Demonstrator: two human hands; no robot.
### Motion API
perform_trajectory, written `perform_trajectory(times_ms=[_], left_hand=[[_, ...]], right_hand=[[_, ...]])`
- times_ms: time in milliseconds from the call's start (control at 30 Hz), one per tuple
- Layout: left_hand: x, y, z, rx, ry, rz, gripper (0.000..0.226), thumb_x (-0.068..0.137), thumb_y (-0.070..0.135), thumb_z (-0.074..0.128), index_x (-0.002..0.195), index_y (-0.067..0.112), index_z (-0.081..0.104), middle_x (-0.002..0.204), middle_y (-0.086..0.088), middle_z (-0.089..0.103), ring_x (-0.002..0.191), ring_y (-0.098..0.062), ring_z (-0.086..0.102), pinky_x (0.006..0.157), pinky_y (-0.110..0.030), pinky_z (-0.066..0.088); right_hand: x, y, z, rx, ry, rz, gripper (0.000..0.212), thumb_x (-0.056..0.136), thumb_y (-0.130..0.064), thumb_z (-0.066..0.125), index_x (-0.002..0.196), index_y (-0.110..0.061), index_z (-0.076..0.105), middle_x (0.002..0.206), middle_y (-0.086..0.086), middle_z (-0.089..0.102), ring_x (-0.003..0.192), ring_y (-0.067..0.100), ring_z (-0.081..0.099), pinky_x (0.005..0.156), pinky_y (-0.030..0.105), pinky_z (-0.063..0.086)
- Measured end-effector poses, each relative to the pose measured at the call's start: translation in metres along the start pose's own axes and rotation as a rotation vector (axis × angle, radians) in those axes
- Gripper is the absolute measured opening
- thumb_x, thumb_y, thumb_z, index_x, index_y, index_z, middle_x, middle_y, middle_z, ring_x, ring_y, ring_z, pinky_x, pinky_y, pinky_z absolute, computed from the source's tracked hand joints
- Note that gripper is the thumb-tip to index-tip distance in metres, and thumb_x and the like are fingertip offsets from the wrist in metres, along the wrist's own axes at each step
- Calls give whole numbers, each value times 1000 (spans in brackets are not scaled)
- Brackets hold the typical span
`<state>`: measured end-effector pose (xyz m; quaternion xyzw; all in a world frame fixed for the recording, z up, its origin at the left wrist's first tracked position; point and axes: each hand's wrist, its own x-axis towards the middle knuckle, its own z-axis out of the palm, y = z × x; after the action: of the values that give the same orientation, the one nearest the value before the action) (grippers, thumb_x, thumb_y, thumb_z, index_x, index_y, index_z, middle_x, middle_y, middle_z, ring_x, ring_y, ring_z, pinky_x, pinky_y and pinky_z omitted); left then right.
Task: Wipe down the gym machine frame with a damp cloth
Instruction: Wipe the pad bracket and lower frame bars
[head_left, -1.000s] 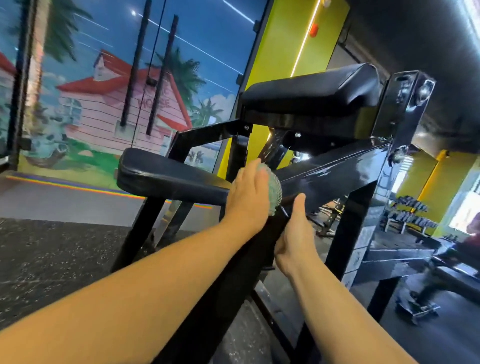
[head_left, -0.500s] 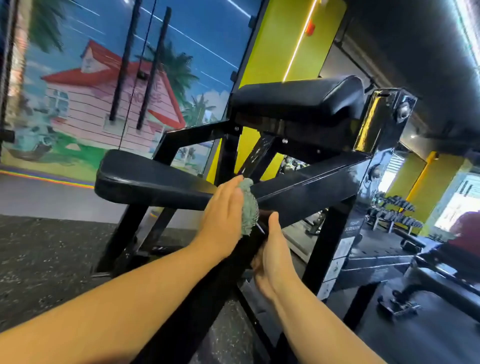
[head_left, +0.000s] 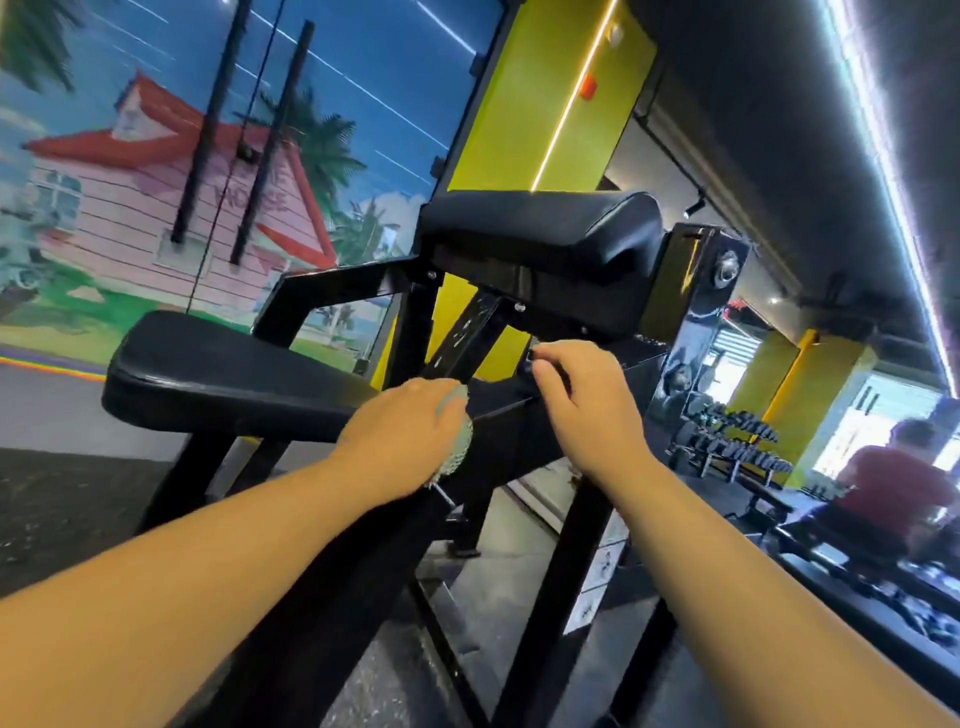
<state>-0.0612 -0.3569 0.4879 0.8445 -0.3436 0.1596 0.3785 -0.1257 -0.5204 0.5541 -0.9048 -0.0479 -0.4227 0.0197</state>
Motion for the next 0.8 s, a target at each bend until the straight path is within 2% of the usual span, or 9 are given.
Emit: perform_trajectory(times_ms=[67, 133, 267, 333, 400, 567, 633, 700, 800], left_hand=[[-13, -12, -2, -14, 38, -37, 40, 101, 27, 27, 134, 17, 47, 137, -4, 48, 125, -25, 45, 101, -37, 36], [-16, -11, -7, 87, -25, -68, 40, 101, 18, 27, 137, 9, 42, 140, -8, 45, 128, -24, 41, 104, -34, 33], [12, 24, -17, 294, -175, -6, 16, 99, 5, 28, 90, 8, 41, 88, -5, 44, 98, -28, 50, 89, -41, 42], [37, 44, -10, 394, -230, 118, 13, 96, 4, 32, 85, 10, 35, 89, -9, 43, 93, -32, 49, 85, -43, 42], [65, 67, 2, 405, -262, 170, 7, 94, 3, 38, 98, 6, 43, 107, -19, 51, 101, -36, 53, 85, -41, 45], [128, 135, 25, 408, -263, 292, 30, 92, 3, 45, 120, -4, 53, 121, -20, 58, 108, -32, 57, 83, -35, 43], [145, 152, 32, 423, -297, 324, 26, 88, 3, 50, 111, -3, 61, 105, -19, 62, 97, -31, 60, 79, -35, 45], [152, 160, 38, 401, -268, 292, 17, 83, 4, 50, 95, 3, 62, 91, -14, 58, 89, -32, 58, 74, -35, 46], [153, 158, 42, 481, -155, 380, 30, 90, 7, 43, 119, 4, 52, 120, -20, 53, 110, -39, 53, 82, -38, 42]], right_hand=[[5, 17, 4, -75, -65, -59, 36, 94, -30, 40, 96, -7, 68, 96, 6, 67, 96, 27, 57, 85, 37, 41], [3, 29, 1, -95, -28, -73, 35, 95, -32, 38, 101, -11, 66, 99, 2, 66, 98, 22, 55, 92, 37, 40], [-11, 50, -8, 38, 149, 41, 36, 95, -28, 39, 114, -11, 65, 116, 0, 60, 114, 16, 50, 99, 17, 28], [-19, 58, -9, 27, 94, 65, 39, 96, -26, 39, 123, -9, 62, 129, 3, 56, 128, 18, 44, 106, 18, 24], [-26, 61, -7, 64, 67, 73, 36, 98, -17, 43, 130, -7, 56, 137, 4, 51, 134, 17, 39, 110, 21, 23], [-26, 62, -17, 274, 328, 303, 31, 94, -8, 41, 123, -7, 54, 118, 3, 53, 104, 7, 47, 83, 6, 33], [-29, 68, -18, 355, 324, 463, 29, 96, -9, 43, 123, -12, 53, 117, 0, 53, 103, 11, 51, 84, 16, 39], [-36, 75, -13, 431, 300, 556, 27, 94, -17, 46, 120, -20, 53, 118, -1, 57, 104, 17, 57, 92, 39, 48], [-44, 74, -10, 460, 286, 608, 25, 93, -19, 49, 117, -24, 54, 117, -2, 59, 104, 17, 58, 93, 47, 49]])
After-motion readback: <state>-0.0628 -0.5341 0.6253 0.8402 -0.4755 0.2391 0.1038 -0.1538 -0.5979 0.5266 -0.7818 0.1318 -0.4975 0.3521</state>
